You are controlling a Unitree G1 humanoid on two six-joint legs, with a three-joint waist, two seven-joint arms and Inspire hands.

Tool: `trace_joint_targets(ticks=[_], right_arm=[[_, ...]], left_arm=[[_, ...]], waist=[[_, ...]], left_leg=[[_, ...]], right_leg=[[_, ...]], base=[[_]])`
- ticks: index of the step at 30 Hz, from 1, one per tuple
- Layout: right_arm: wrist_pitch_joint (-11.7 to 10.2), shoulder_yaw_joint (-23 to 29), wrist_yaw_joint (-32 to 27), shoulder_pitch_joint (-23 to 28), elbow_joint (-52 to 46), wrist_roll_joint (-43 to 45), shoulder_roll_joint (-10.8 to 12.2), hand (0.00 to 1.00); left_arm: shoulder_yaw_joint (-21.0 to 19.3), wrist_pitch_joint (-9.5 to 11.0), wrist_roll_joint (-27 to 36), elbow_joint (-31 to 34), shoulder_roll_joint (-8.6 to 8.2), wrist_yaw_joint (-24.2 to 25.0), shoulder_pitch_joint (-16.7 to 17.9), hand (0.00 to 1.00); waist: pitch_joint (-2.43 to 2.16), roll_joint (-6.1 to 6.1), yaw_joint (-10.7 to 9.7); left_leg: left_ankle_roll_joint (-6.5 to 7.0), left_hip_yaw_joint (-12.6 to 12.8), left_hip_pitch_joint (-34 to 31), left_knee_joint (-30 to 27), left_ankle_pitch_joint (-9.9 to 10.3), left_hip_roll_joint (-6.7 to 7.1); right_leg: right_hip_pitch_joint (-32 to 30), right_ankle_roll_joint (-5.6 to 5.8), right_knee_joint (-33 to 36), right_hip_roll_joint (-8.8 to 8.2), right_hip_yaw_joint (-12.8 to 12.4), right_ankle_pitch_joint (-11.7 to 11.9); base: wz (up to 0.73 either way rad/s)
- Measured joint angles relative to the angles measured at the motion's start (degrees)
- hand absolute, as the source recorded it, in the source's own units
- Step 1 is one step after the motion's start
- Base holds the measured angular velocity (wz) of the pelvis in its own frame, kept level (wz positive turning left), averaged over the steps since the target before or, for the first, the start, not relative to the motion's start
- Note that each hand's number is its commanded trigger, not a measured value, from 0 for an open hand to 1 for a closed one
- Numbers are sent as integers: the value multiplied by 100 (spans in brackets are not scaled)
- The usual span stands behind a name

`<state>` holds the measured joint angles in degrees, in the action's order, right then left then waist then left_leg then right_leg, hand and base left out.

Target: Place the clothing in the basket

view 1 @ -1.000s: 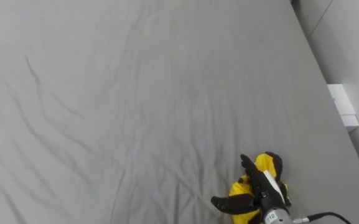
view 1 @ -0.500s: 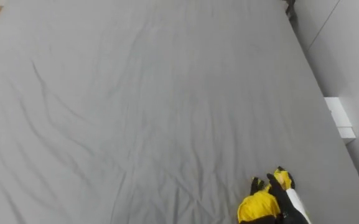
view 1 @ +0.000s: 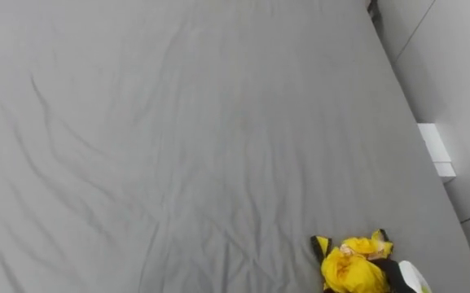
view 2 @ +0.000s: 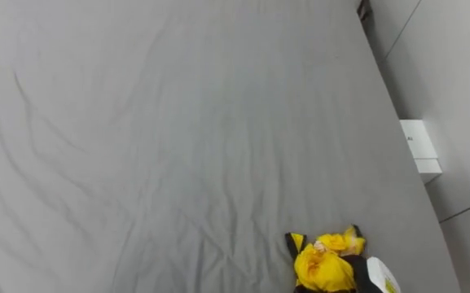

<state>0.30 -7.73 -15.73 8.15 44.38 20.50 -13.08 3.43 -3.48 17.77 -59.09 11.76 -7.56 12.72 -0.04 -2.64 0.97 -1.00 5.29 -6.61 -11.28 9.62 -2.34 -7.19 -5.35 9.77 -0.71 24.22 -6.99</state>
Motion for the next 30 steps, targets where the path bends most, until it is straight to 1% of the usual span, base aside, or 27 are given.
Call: trace_joint_targets(ticks=[1, 2, 6, 8, 15, 18, 20, 22, 23, 25, 26, 27, 28, 29, 30], right_arm=[[10, 2, 11, -38, -1, 5, -35, 100], [11, 3, 18, -51, -1, 4, -70, 100], [60, 9, 32, -65, -14, 3, -94, 100], [66, 14, 41, -77, -22, -12, -109, 100], [102, 13, 166, 38, -262, -189, -114, 100], [117, 46, 221, 146, -502, -418, -117, 100], [108, 202, 230, 230, -848, -459, -116, 100], [100, 420, 226, 255, -1104, -505, -116, 100], [96, 571, 206, 253, -1229, -596, -116, 100], [91, 826, 198, 264, -1374, -656, -115, 100], [90, 991, 147, 266, -1394, -670, -116, 100], [97, 1062, 125, 268, -1416, -684, -116, 100], [105, 1163, 112, 273, -1532, -702, -128, 100], [103, 1185, 110, 305, -1678, -750, -168, 100], [103, 1190, 110, 340, -1739, -788, -188, 100]], left_arm=[[-2, 7, -53, 2, 24, 48, 0, 0], [-7, 7, -121, 2, 50, 62, 0, 0], [-107, -4, -227, -4, 58, 51, 35, 0], [-136, -13, -256, -3, 58, 42, 42, 0], [-136, -37, -238, 226, 55, -91, 123, 0], [-152, -35, -237, 310, 59, -91, 188, 0], [-276, -35, -283, 382, 24, -88, 239, 0], [-419, -32, -281, 423, 11, -87, 289, 0], [-513, -32, -277, 440, 10, -88, 314, 0], [-609, -42, -301, 446, 5, -95, 355, 0], [-660, -103, -332, 448, -5, -105, 362, 0], [-669, -133, -330, 449, -7, -117, 364, 0], [-666, -186, -335, 448, -12, -159, 374, 0], [-667, -273, -342, 446, -12, -189, 375, 0], [-673, -305, -352, 443, -11, -201, 376, 0]], waist=[[-8, 13, 43], [-26, 26, 79], [-19, 85, 115], [-24, 104, 116], [-22, 100, 76], [-4, 39, 56], [27, -14, 48], [30, -47, 12], [27, -76, -57], [48, -115, -105], [51, -123, -151], [52, -125, -189], [58, -122, -235], [62, -113, -277], [62, -113, -303]], left_leg=[[1, 0, -38, -7, 1, -1], [1, 0, -84, -8, 1, -1], [2, 7, -101, -10, -1, 0], [2, 35, -97, -7, -1, -3], [6, 82, 162, 99, -9, 4], [3, 99, 234, 165, -33, 8], [1, 167, 306, 186, -35, 3], [1, 227, 346, 201, -34, -5], [1, 227, 354, 202, -34, -5], [1, 261, 485, 260, -33, -6], [4, 270, 558, 278, -30, -4], [5, 272, 581, 278, -29, -4], [6, 328, 620, 283, -28, -5], [7, 390, 634, 299, -28, -15], [7, 406, 644, 304, -27, -17]], right_leg=[[-35, 0, 0, 1, 0, 1], [-78, -7, 0, 1, 2, 12], [-87, -6, -10, 0, 7, 16], [-100, -2, -6, 0, -8, 12], [88, 24, -10, 2, -61, -7], [115, 36, 7, 1, -89, -17], [136, 34, 21, 12, -161, -16], [143, 32, 30, 23, -227, -14], [150, 25, 29, 24, -228, -8], [244, 31, 11, 42, -282, -11], [298, 31, -4, 88, -449, -11], [314, 33, -2, 93, -493, -12], [301, 38, 1, 104, -598, -18], [294, 39, 3, 115, -649, -15], [294, 36, 8, 118, -665, -12]], base=[[0], [0], [0], [-5], [-2], [-5], [-16], [-15], [-3], [-6], [0], [-4], [-16], [-21], [-19]])
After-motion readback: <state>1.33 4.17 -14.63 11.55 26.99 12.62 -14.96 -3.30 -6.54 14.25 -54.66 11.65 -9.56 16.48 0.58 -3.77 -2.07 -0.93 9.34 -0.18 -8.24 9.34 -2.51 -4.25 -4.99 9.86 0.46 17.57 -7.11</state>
